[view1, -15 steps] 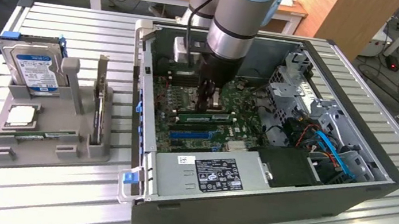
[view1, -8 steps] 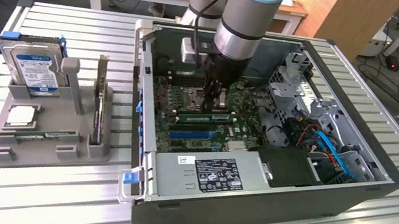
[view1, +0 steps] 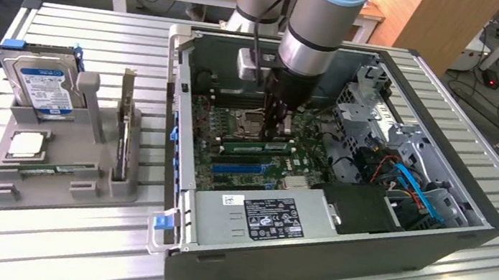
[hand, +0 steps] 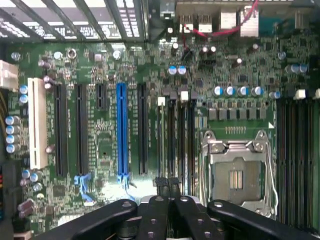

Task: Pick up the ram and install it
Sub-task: 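Press down the ram until it locks into place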

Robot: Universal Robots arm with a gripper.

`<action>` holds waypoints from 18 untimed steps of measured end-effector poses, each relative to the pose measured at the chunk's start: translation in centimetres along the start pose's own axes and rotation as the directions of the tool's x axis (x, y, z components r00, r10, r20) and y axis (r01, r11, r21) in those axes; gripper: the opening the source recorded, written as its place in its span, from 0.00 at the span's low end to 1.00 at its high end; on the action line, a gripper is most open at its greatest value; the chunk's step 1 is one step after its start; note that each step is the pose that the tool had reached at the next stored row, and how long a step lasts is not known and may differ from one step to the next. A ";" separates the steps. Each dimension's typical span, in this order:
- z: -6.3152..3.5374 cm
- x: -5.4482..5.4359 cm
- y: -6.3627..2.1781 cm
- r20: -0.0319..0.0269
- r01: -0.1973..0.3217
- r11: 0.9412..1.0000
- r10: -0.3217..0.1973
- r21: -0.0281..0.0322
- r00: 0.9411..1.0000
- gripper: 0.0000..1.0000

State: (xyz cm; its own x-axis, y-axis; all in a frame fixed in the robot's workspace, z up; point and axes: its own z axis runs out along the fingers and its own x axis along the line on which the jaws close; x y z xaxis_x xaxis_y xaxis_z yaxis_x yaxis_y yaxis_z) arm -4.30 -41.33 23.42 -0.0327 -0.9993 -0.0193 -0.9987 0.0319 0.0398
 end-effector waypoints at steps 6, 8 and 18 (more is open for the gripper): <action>0.08 0.0 -0.02 0.000 0.000 1.000 0.000 0.000 1.000 0.09; 0.19 0.0 -0.04 0.000 0.000 1.000 0.000 0.000 1.000 0.09; 0.51 0.0 -0.08 0.000 0.000 1.000 0.000 0.000 1.000 0.09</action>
State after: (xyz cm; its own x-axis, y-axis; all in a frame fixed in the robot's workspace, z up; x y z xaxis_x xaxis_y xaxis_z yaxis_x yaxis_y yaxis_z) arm -4.24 -41.32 22.91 -0.0327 -0.9993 -0.0195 -0.9987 0.0319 0.0397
